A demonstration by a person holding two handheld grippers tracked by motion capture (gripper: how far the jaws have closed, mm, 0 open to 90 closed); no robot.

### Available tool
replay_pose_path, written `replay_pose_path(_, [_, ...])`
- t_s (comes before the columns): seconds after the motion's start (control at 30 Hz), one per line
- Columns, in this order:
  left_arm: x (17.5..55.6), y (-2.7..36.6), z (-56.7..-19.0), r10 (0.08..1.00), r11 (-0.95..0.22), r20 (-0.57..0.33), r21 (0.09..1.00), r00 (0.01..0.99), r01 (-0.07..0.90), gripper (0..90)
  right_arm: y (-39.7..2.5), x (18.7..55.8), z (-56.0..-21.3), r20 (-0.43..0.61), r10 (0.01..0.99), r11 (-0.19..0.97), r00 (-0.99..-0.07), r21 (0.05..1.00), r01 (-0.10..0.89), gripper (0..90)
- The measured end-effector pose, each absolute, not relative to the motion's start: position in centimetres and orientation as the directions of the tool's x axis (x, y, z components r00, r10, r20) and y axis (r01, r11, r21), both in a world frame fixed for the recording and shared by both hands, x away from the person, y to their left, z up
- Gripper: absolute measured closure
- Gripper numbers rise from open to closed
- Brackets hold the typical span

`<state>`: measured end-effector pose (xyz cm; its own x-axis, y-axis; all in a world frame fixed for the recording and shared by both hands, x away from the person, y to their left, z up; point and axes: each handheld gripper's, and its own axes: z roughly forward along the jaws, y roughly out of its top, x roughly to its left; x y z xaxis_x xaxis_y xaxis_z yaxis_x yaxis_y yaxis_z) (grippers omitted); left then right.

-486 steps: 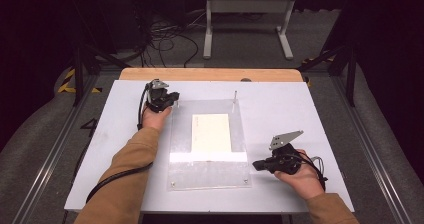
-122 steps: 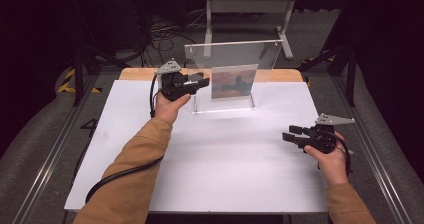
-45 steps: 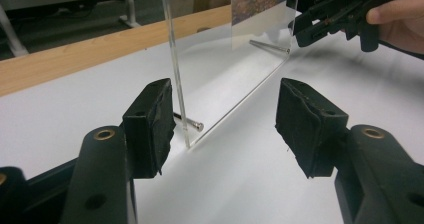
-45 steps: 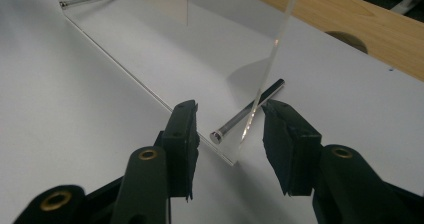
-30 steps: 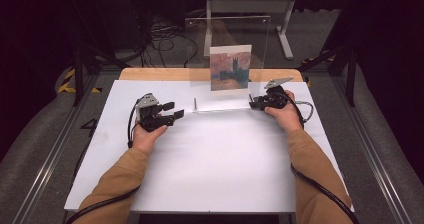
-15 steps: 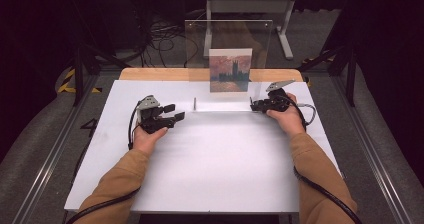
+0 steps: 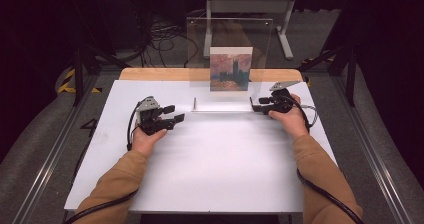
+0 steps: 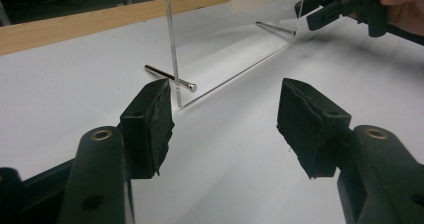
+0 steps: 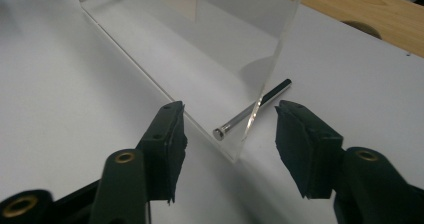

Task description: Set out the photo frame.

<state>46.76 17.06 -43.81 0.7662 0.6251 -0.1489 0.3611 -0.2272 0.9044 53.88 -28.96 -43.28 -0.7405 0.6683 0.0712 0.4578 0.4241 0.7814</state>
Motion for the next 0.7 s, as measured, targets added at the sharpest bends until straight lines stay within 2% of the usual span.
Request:
replay_pose_path(0.07, [46.4,17.2,-43.6,0.627,-0.241,-0.133,0.903,0.767,0.354,38.1,-29.3,53.0,-42.8,0.057,0.676,0.423,-0.734,0.786,0.451,40.3])
replay_pose_path(0.27, [44.9,17.9,-42.8,0.631,-0.293,-0.082,0.896,0.771,0.335,37.3,-30.4,50.0,-41.1,0.029,0.682,0.427,-0.731,0.795,0.430,37.5])
replay_pose_path(0.7, [41.8,20.3,-42.6,0.639,-0.329,-0.063,0.878,0.766,0.347,34.0,-32.5,42.8,-38.9,0.059,0.670,0.355,-0.740,0.850,0.389,27.7])
